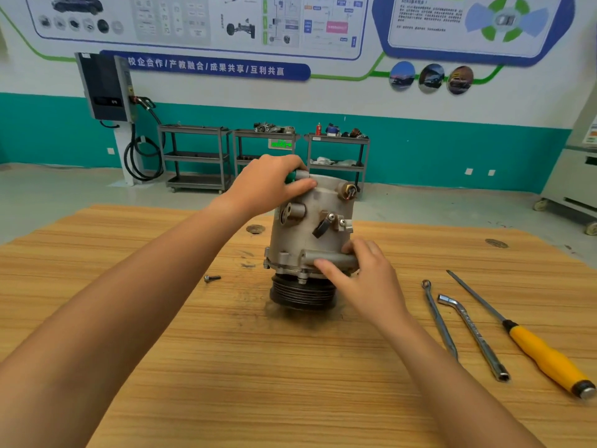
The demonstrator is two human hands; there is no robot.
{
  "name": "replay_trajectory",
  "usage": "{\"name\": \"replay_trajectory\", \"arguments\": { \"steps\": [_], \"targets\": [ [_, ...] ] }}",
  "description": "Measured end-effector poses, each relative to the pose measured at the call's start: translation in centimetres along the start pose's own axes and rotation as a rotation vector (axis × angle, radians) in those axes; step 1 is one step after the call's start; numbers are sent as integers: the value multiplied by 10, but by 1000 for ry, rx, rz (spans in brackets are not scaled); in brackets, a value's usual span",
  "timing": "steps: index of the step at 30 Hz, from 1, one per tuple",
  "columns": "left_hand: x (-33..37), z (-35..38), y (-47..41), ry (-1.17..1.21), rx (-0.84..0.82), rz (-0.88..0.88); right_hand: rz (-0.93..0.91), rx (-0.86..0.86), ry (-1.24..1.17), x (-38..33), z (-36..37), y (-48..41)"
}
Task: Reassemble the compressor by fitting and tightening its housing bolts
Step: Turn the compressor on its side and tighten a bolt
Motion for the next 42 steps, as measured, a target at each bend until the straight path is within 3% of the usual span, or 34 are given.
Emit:
{"name": "replay_trajectory", "arguments": {
  "steps": [4, 7, 13, 22, 28, 35, 42],
  "targets": [
    [-13, 12, -23, -23, 19, -61, 117, -64, -49, 10, 5, -16],
    [-28, 24, -34, 88, 74, -157, 198, -48, -78, 18, 6, -33],
    [-63, 52, -42, 344, 195, -340, 214, -14, -44, 28, 5, -65],
    [-130, 97, -24, 504, 185, -567, 202, -142, 21, 19, 23, -111],
    [-138, 100, -15, 538, 172, -588, 170, -213, 154, 0, 28, -116],
    [-122, 91, -2, 478, 89, -531, 143, -171, 208, -13, 15, -86],
    [-110, 82, 46, 719, -48, -508, 91, -104, 225, -27, 3, -45]
  ]
}}
Point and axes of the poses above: each hand's wrist, its own y-axis away from the middle knuckle, its own z-axis out of the palm, x = y × z, the point moved 8 cm from there along -y, towards the middle knuckle, and after that the axes turned 5 degrees about -x, right-handed, at the moved point
